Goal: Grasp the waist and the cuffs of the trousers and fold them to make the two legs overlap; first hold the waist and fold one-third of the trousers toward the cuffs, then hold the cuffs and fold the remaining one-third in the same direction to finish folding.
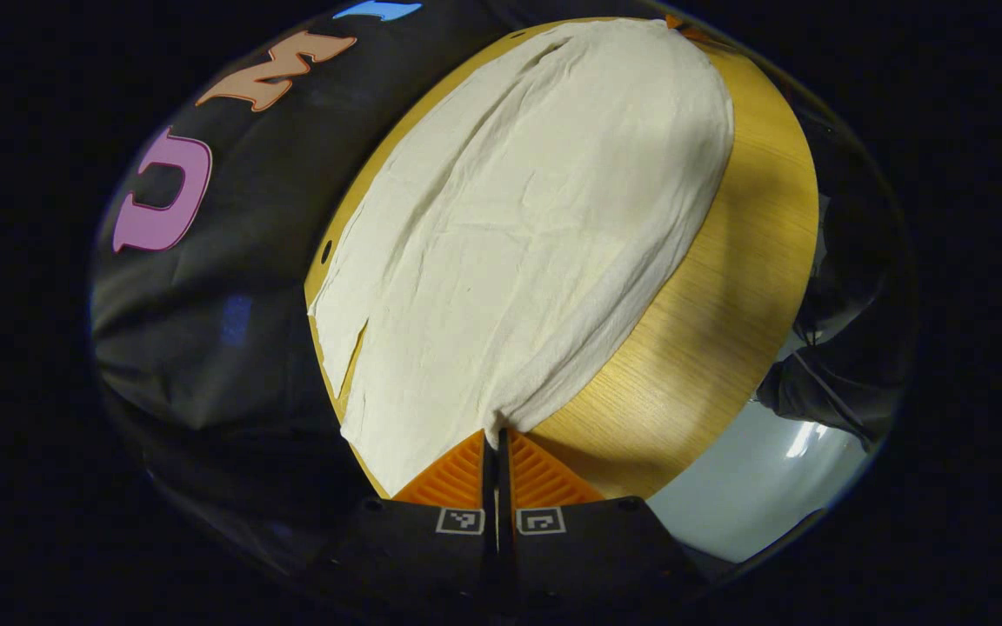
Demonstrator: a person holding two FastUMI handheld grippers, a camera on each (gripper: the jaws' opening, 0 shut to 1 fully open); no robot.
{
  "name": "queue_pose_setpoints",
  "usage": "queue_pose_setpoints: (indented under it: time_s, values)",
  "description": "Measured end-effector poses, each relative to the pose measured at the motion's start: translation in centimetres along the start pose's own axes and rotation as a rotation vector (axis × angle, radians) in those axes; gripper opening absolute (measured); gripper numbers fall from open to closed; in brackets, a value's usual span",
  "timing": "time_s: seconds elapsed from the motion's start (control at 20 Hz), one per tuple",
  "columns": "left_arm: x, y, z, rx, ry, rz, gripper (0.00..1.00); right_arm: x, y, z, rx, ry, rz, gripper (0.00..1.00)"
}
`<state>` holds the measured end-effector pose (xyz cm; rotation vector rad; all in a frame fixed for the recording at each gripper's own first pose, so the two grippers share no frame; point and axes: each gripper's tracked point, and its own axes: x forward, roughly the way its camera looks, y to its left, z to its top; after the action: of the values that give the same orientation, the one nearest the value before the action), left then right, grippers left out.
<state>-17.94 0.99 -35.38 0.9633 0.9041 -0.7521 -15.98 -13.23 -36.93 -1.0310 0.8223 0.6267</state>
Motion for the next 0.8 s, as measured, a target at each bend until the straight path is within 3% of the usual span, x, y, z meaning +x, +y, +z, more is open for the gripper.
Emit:
queue_pose_setpoints:
  time_s: [0.15, 0.25, 0.3, 0.35, 0.8]
  values:
    - [-1.4, 2.2, 0.7, -0.058, 0.002, 0.068, 0.0, -1.0, -1.8, 1.4, -0.01, -0.055, -0.043, 0.12]
    - [-2.1, 4.1, 1.7, -0.079, -0.002, 0.115, 0.0, -1.3, -3.2, 1.9, 0.001, -0.081, -0.067, 0.08]
    - [-2.5, 5.1, 2.1, -0.081, -0.003, 0.139, 0.0, -1.4, -4.0, 2.4, 0.007, -0.097, -0.082, 0.14]
    - [-2.9, 6.1, 2.7, -0.083, -0.004, 0.161, 0.0, -1.4, -4.8, 2.9, 0.014, -0.112, -0.09, 0.08]
    - [-3.1, 14.8, 8.7, -0.142, -0.043, 0.319, 0.0, -0.1, -12.6, 7.0, 0.094, -0.199, -0.196, 0.11]
